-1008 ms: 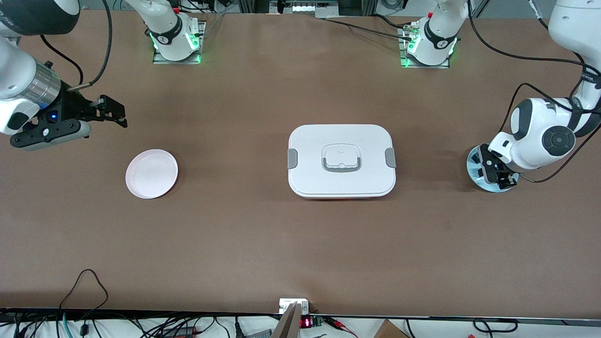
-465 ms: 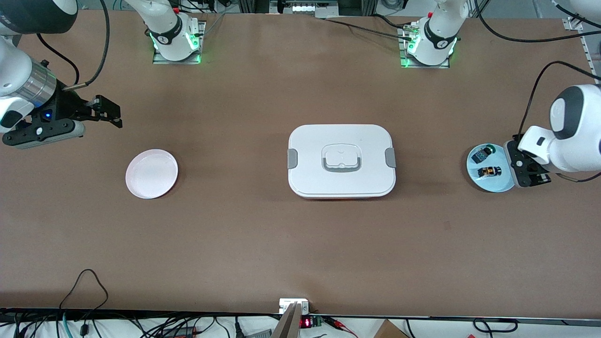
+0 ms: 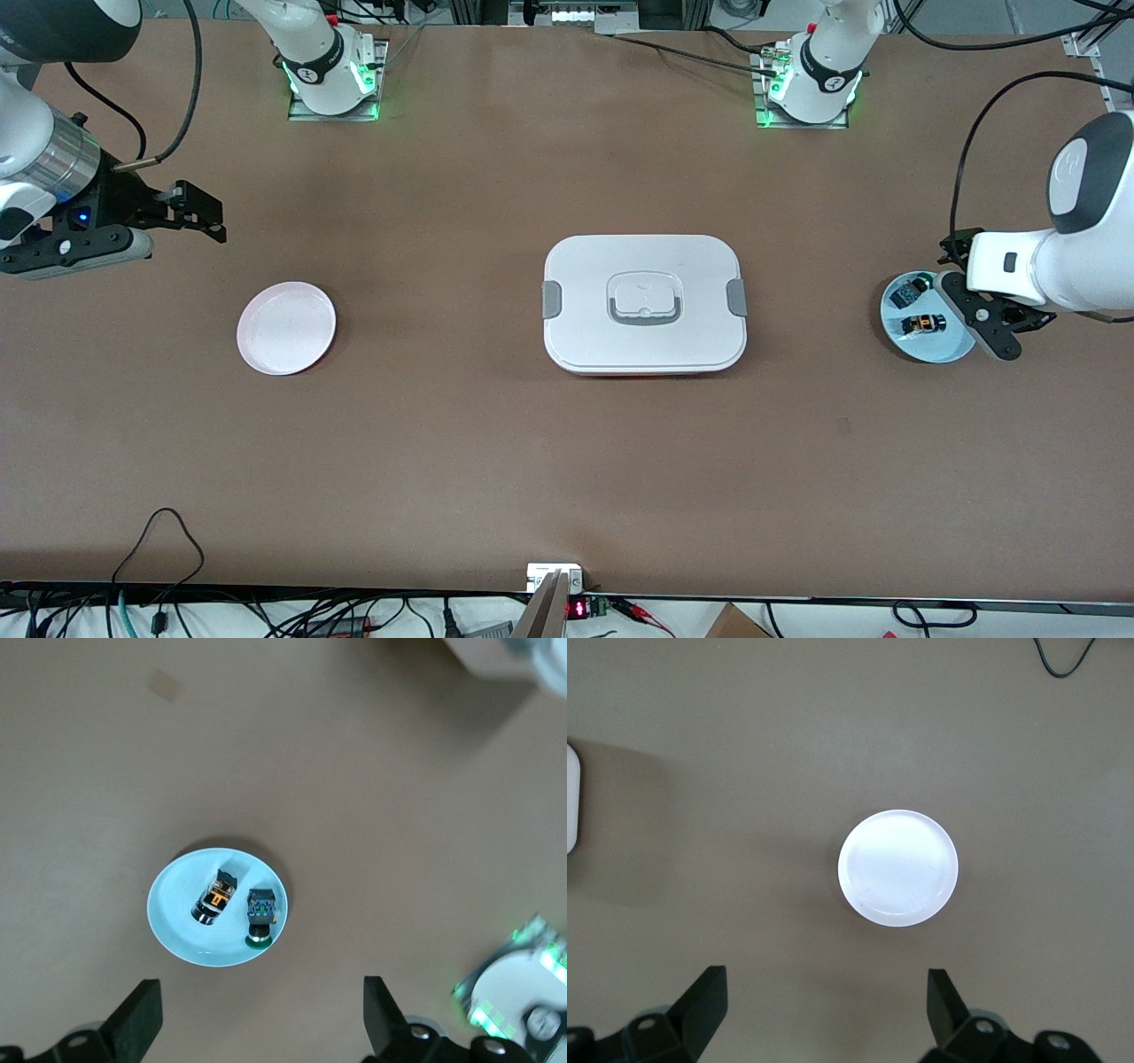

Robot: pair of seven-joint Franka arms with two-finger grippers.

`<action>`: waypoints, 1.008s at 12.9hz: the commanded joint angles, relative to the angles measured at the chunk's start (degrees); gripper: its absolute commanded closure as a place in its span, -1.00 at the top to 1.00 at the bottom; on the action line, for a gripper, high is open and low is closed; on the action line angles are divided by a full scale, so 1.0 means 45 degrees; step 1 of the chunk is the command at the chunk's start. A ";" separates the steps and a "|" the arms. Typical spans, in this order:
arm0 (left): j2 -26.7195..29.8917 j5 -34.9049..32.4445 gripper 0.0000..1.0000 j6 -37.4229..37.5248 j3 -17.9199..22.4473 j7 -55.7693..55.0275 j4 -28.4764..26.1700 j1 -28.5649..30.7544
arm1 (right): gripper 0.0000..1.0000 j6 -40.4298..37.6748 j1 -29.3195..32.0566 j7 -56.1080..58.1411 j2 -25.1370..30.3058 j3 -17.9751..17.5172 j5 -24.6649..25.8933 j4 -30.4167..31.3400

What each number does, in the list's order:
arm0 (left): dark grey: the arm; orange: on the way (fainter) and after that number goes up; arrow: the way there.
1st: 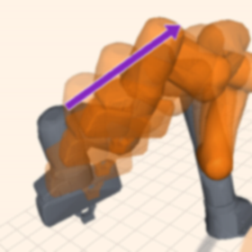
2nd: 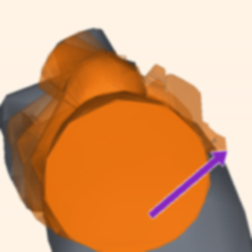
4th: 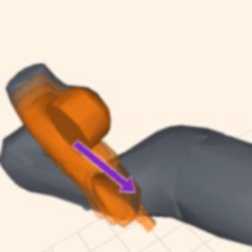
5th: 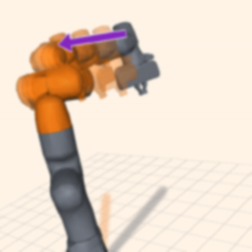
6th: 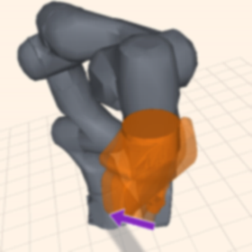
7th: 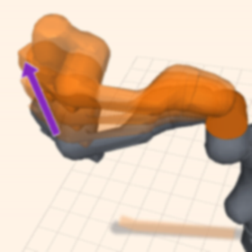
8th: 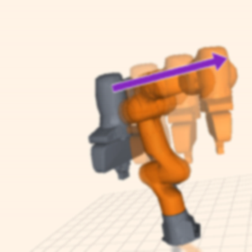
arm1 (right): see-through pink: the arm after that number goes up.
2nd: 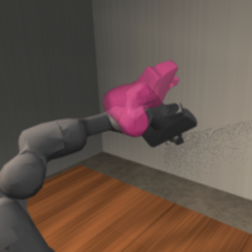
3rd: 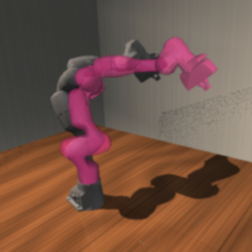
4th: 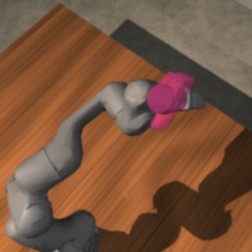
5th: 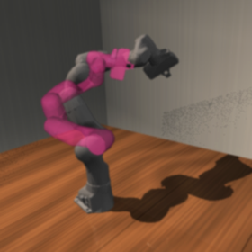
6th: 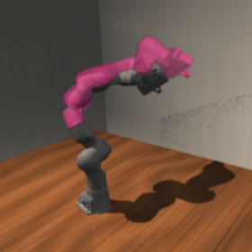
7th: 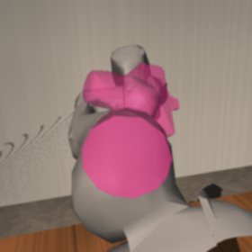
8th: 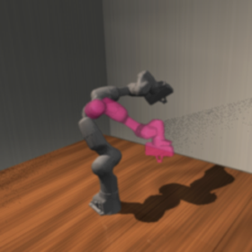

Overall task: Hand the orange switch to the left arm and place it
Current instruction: 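Lower the switch with the left gripper into the light-blue dish, then open the left gripper and raise it away from the dish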

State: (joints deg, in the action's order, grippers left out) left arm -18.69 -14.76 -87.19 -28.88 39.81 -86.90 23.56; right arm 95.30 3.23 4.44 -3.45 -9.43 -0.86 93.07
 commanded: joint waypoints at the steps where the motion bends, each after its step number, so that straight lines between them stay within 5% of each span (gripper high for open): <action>1: -0.0203 0.0096 1.00 0.0429 -0.0476 -0.2201 0.1087 0.0018 | 1.00 -0.0202 -0.0210 -0.0634 0.0376 0.0026 0.0034 0.0256; 4: 0.0263 0.0426 1.00 0.0526 -0.0147 -0.4171 0.1127 -0.1047 | 1.00 -0.0241 -0.0113 -0.0362 0.0279 0.0045 0.0014 0.0061; 6: 0.0887 0.1087 1.00 0.0567 0.2109 -0.6356 0.0972 -0.3077 | 1.00 -0.0202 -0.0093 -0.0361 0.0045 0.0045 0.0112 -0.0095; 8: 0.1435 0.2200 1.00 0.0372 0.3366 -0.8854 0.0777 -0.4100 | 1.00 -0.0182 -0.0073 -0.0360 -0.0112 0.0045 0.0151 -0.0154; 13: 0.4245 0.3374 1.00 -0.3862 0.6099 -0.9923 -0.3027 -0.5585 | 1.00 -0.0202 -0.0171 -0.0439 -0.0229 0.0026 0.0210 -0.0154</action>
State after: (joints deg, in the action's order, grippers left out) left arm -6.90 -2.57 -98.68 -6.53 -4.37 -90.91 0.89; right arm 94.90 2.74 2.81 -4.03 -9.14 -0.85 93.06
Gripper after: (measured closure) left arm 0.000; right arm 0.000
